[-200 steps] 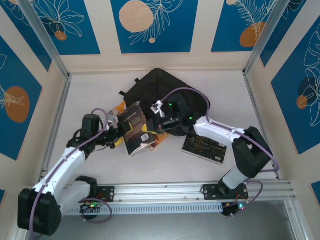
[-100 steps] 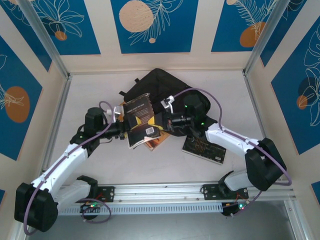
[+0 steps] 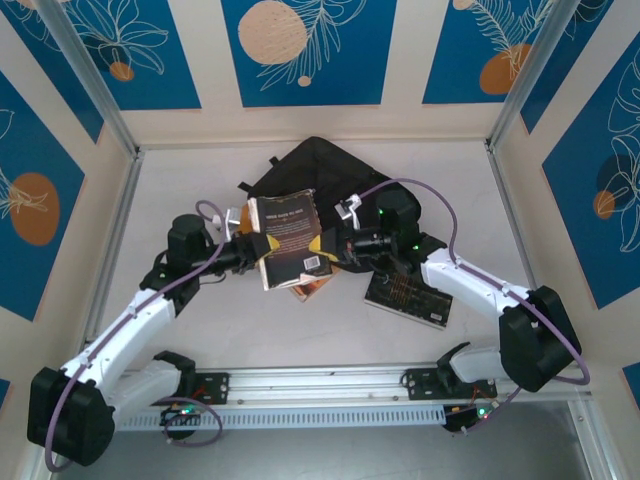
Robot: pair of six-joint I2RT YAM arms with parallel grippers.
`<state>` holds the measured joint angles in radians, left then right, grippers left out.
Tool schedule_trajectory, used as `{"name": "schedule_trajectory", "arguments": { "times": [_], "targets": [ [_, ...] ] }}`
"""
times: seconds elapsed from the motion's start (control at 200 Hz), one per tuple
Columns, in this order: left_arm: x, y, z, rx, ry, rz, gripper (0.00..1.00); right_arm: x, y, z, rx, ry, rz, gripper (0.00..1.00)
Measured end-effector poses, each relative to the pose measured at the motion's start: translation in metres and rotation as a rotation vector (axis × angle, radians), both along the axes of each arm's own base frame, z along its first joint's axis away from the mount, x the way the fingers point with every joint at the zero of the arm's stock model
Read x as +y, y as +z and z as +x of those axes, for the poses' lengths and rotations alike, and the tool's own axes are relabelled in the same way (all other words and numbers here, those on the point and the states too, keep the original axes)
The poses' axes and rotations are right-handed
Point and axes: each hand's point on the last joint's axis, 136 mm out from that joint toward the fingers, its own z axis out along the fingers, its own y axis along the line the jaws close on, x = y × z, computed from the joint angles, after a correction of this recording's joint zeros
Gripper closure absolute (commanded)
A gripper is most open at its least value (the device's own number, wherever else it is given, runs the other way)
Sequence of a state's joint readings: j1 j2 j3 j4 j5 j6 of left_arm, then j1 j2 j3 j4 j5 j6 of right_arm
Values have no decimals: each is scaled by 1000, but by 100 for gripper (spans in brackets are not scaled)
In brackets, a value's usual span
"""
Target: Pack books, pencil case, and school supplies into a backpack
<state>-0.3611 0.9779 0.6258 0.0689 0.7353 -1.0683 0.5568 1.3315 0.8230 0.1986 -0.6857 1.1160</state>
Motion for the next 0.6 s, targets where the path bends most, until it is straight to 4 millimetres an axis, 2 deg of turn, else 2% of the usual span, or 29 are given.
{"name": "schedule_trajectory", "arguments": {
  "times": [0.035, 0.14, 0.29, 0.365, 0.47, 0.51, 0.595],
  "targets": [
    [-1, 0, 0, -4, -1, 0, 82, 0, -1, 0, 2, 0, -3, 100],
    [-4, -2, -2, -10, 1, 4, 100, -2, -4, 0, 4, 1, -12, 99],
    [-6, -1, 0, -25, 25, 12, 100, -4, -5, 3, -6, -16, -16, 68],
    [-7, 4, -3, -44, 36, 0, 100, -4, -7, 4, -20, -44, -7, 56],
    [-3, 12, -6, -65, 82, -21, 100, -4, -9, 0, -39, -98, 20, 29],
    [1, 14, -6, -69, 115, -33, 100, -3, -9, -3, -45, -123, 33, 23],
    [10, 13, -1, -61, 191, -58, 100, 1, -8, -9, -72, -164, 64, 18]
  ]
}}
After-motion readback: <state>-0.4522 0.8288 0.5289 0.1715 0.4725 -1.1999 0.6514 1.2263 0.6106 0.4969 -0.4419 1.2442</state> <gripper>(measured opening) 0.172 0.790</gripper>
